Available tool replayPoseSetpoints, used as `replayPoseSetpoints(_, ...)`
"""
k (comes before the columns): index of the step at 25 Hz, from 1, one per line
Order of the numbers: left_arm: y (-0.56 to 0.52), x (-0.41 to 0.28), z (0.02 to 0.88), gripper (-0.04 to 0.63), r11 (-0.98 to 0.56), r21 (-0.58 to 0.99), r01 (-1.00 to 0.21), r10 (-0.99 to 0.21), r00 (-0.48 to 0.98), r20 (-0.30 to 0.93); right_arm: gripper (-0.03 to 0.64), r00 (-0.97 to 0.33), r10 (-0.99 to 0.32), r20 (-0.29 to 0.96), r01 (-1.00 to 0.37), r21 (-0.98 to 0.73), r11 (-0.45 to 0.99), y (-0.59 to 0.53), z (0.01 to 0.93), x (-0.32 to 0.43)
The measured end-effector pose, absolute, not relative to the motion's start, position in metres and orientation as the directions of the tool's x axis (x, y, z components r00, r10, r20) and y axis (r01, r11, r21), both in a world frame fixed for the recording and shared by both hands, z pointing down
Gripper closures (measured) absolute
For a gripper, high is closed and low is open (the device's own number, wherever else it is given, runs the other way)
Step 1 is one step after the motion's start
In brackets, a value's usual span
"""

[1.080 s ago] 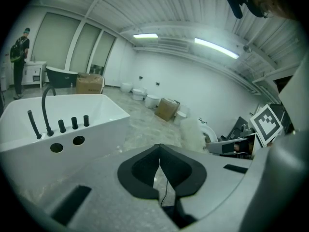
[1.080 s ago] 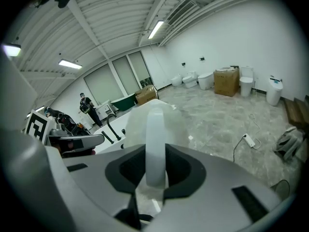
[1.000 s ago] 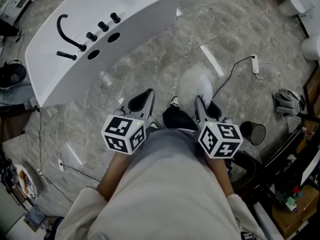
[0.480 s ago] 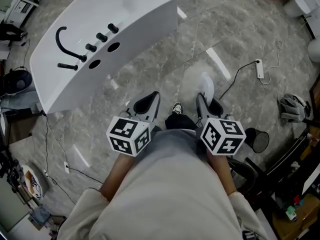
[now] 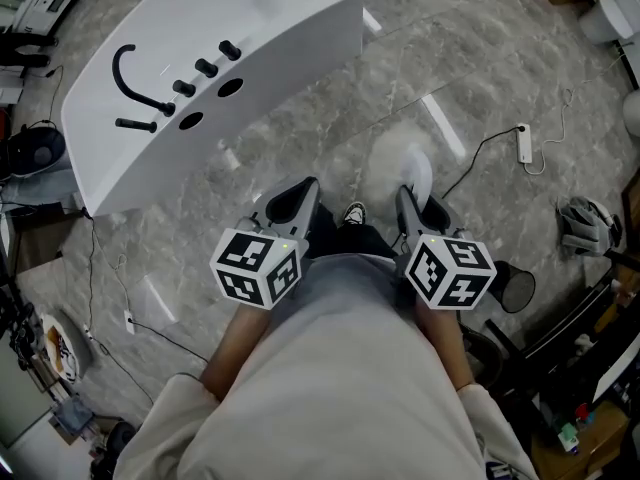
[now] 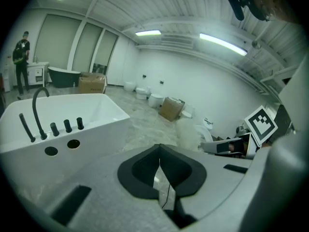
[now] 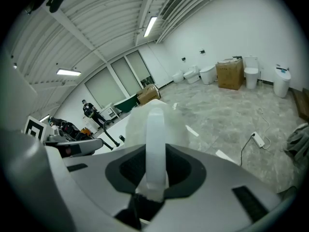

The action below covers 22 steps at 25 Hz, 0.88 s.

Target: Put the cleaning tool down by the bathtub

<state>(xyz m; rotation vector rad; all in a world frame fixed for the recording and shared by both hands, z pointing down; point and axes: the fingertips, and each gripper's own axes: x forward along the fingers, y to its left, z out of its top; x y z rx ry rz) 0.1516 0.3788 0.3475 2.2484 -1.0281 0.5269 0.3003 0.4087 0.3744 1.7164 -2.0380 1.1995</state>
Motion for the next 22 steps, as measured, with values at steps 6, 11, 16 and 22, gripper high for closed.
replayPoseSetpoints(6, 0.368, 0.143, 0.351, 0.588, -0.487, 0.370, -0.791, -0.549, 0.607, 0.576, 0.538, -0.321, -0.718, 0.618, -0.887, -0.462, -0.001, 0.389, 0.376, 0.292)
replayPoseSetpoints(11, 0.333, 0.138, 0.349, 0.588, -0.482, 0.373, -0.793, -0.570, 0.607, 0.554, 0.538, -0.315, -0.727, 0.610, -0.906, -0.421, 0.039, 0.354, 0.371, 0.290)
replayPoseSetpoints(16, 0.285, 0.138, 0.352, 0.589, -0.470, 0.394, -0.790, -0.579, 0.613, 0.537, 0.538, -0.302, -0.736, 0.606, -0.921, -0.385, 0.060, 0.305, 0.367, 0.292)
replayPoseSetpoints(22, 0.219, 0.136, 0.354, 0.589, -0.447, 0.412, -0.794, -0.590, 0.608, 0.531, 0.538, -0.325, -0.712, 0.623, -0.918, -0.390, 0.077, 0.241, 0.374, 0.288)
